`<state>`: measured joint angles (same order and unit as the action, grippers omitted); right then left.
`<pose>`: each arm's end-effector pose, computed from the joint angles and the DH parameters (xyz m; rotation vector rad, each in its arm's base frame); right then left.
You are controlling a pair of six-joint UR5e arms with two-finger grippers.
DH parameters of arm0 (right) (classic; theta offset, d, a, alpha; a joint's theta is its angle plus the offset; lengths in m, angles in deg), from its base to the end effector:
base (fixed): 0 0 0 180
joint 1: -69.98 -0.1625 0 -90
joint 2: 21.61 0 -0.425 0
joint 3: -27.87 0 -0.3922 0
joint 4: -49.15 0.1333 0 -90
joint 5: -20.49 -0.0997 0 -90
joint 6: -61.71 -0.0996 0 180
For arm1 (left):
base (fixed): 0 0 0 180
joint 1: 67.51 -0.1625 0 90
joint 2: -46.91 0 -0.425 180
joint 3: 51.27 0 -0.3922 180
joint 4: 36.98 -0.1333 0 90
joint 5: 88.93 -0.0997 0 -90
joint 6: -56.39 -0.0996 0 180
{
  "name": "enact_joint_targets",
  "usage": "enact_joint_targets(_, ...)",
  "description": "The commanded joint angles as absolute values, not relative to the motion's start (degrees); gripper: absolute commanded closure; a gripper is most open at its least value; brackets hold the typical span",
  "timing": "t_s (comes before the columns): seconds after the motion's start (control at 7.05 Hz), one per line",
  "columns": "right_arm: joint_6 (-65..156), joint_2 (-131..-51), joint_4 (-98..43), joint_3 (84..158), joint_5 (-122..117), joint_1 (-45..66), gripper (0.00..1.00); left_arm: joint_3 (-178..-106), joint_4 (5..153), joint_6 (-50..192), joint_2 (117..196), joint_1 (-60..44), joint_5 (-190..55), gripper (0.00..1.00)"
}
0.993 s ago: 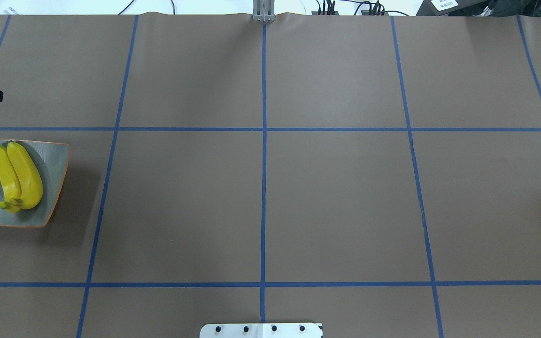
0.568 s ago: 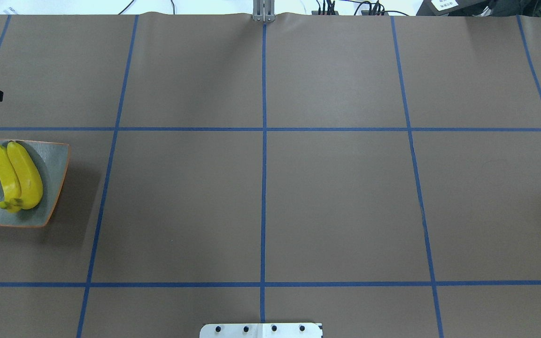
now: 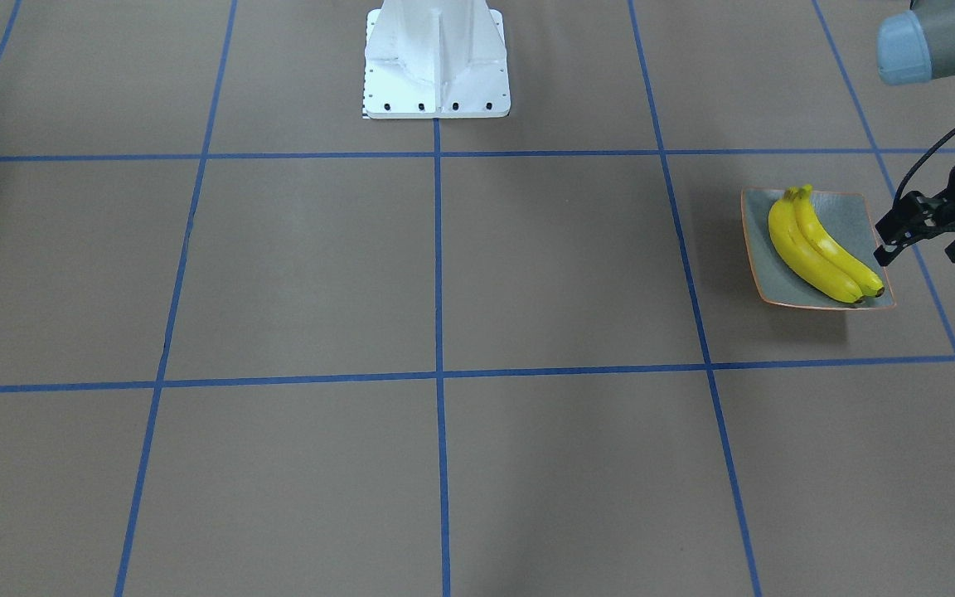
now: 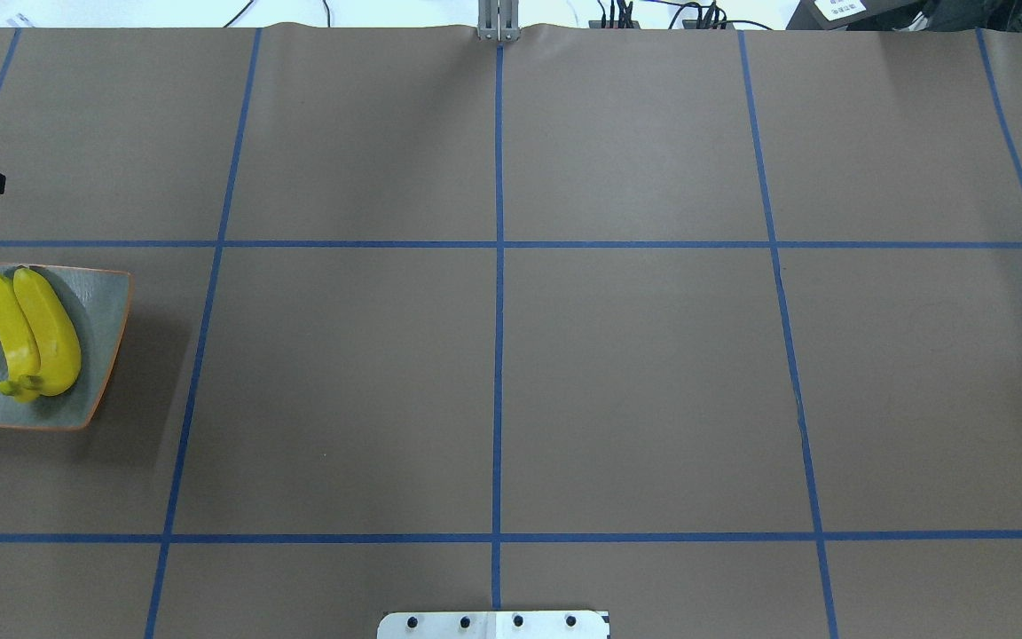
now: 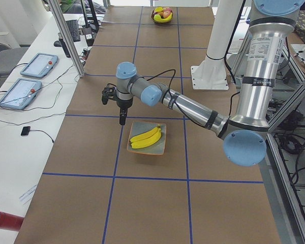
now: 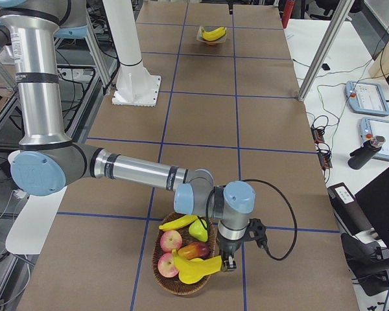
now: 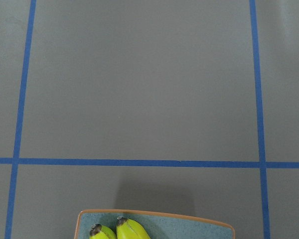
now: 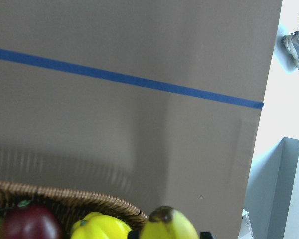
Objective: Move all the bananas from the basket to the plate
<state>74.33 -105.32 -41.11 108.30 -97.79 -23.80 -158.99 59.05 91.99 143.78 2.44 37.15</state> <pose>0.1210 -0.5254 0.7011 0.0105 -0.4974 -0.1358 0.1130 -0.5275 0.4397 0.1698 0.7838 -0.0885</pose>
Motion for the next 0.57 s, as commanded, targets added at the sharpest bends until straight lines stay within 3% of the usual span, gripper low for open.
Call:
enact_joint_targets(0.0,72.44,-94.87,-53.63,110.13,-105.34,-24.59,1.00,-158.94,59.09,91.99,143.50,2.45,37.28,0.00)
enact_joint_targets(0.43,49.05,-87.46,-55.18,114.15,-112.92,-16.11,1.00,-158.15,59.09,92.07,143.68,2.37,38.25,0.00)
